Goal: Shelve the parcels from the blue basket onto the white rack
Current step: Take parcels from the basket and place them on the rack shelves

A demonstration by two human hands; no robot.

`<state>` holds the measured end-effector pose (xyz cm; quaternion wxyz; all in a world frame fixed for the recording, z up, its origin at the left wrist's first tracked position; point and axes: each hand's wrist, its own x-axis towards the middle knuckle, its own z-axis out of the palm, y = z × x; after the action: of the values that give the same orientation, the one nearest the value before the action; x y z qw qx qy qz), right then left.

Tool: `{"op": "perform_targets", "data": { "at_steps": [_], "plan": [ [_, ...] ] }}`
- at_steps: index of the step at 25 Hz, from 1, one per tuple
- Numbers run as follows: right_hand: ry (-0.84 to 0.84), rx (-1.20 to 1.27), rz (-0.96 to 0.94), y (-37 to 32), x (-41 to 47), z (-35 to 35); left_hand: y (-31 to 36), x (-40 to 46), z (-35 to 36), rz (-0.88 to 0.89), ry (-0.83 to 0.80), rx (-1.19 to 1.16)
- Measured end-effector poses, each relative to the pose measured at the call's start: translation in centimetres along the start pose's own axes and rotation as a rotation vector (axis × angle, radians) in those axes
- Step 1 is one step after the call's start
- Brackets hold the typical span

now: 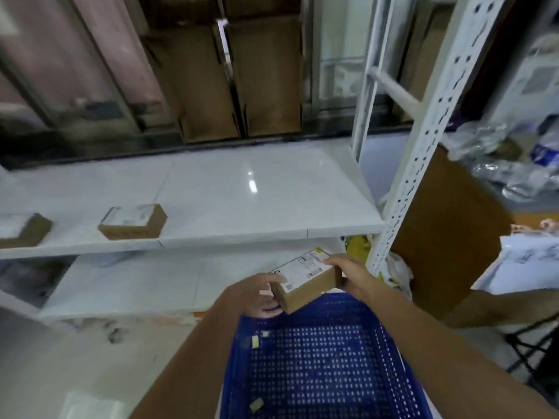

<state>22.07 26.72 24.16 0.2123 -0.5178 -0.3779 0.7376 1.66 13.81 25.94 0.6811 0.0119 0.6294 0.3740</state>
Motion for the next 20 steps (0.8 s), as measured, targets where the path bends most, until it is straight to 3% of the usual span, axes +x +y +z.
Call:
{"op": "perform_targets", "data": {
  "at_steps": [6,11,15,20],
  "plan": [
    [-0.353,-0.179,-0.031,-20.5,-15.4,3.3,13.6,-20.4,6.7,0.203,-0.070,0.377],
    [-0.611,-0.518,-0.042,-32.5,-24.1,6.1,20.3,-32.0,12.9,0.356,-0.208,0.447],
    [-0.684,-0.516,-0.114,-37.9,-28.2,6.8,23.4,-38.8,13.6,0.480,-0.042,0.277],
    [-0.746,-0.402,-0.088,-39.7,-28.7,6.4,23.7,-42.8,11.5,0.564,0.155,0.004]
  ]
}}
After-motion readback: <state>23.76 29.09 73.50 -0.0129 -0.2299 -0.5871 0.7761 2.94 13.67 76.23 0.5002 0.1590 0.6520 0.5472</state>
